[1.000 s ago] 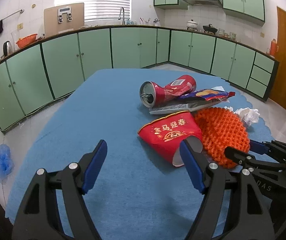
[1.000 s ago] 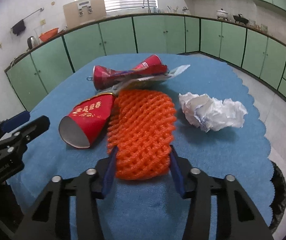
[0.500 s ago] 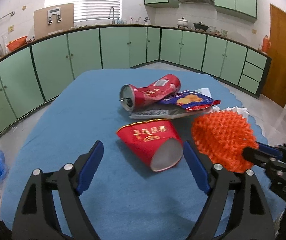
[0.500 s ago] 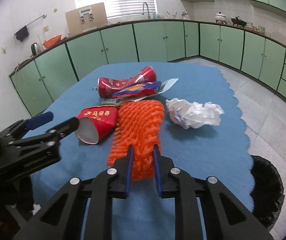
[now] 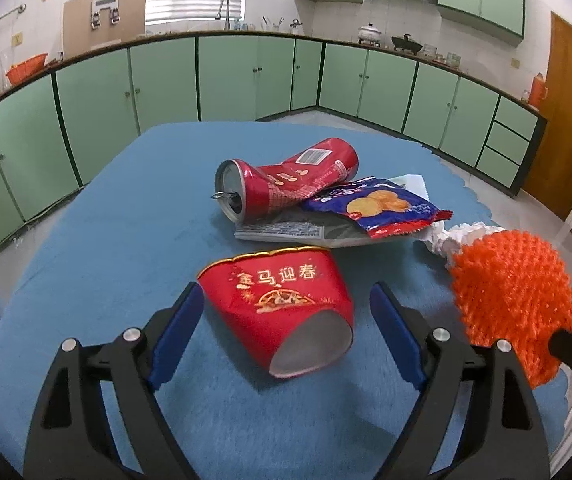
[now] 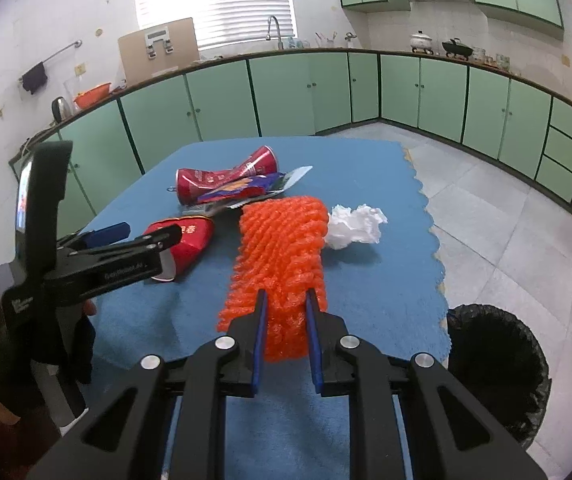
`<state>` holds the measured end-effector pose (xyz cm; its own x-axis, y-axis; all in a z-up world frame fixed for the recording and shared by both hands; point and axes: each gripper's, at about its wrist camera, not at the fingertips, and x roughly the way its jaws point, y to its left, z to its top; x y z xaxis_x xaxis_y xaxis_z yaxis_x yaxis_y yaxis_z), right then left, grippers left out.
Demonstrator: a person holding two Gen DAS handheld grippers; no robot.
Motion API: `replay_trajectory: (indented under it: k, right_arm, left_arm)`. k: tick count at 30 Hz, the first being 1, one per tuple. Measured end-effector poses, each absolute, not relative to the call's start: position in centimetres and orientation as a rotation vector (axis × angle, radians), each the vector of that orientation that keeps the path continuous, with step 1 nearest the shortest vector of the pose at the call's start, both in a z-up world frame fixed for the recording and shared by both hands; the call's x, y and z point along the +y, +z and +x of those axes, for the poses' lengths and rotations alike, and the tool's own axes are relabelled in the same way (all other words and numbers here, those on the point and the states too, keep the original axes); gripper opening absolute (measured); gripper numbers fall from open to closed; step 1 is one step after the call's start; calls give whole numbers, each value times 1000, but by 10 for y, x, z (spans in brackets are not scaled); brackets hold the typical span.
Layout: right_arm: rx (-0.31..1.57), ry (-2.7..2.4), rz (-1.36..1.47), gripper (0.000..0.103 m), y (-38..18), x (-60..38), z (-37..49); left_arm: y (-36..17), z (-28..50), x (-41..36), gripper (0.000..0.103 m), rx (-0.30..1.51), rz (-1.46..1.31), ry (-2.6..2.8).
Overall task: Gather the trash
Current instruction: 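Grasp the red paper cup with the left gripper while the right holds the net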
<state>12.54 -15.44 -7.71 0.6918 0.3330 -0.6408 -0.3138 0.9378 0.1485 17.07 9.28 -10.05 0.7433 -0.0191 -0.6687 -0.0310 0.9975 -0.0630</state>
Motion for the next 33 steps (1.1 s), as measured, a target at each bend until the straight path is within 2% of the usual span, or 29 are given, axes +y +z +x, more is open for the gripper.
replay_trajectory:
  k: [6,22,23,24,27,28,29,31,33]
  right_arm:
    - [731,357,38,18,-84,-157,129]
    - [755,335,110,18,-90,-168,137]
    - [756,336,114,18,-90,-169,137]
    - [757,336,117,18,-91,-169,137]
    - [768,338,130,18,-93,-170,137]
    - [771,339,132,18,-94,-170,137]
    - [774,340,132,18,-94,-170,137]
    - [774,338,128,18,-93,-171,136]
    - [771,336,131,18,-92,-172,136]
  left_arm:
    - [-114,181,94,80,802,-102,2]
    - [-100,135,91,68,779,-122,-55]
    - [-100,130,90,40,779,-118,-61]
    - [-100,127,90,29,782,-118,-76]
    - [-100,125,86,34,790,-87,-88]
    - [-101,126,85,42,793,-88,-91]
    - [-102,127,86,57,800,-99,-95]
    - [-104,131,88,70,821,-125,-89]
    - [-108,134,91,71,838,-135,-80]
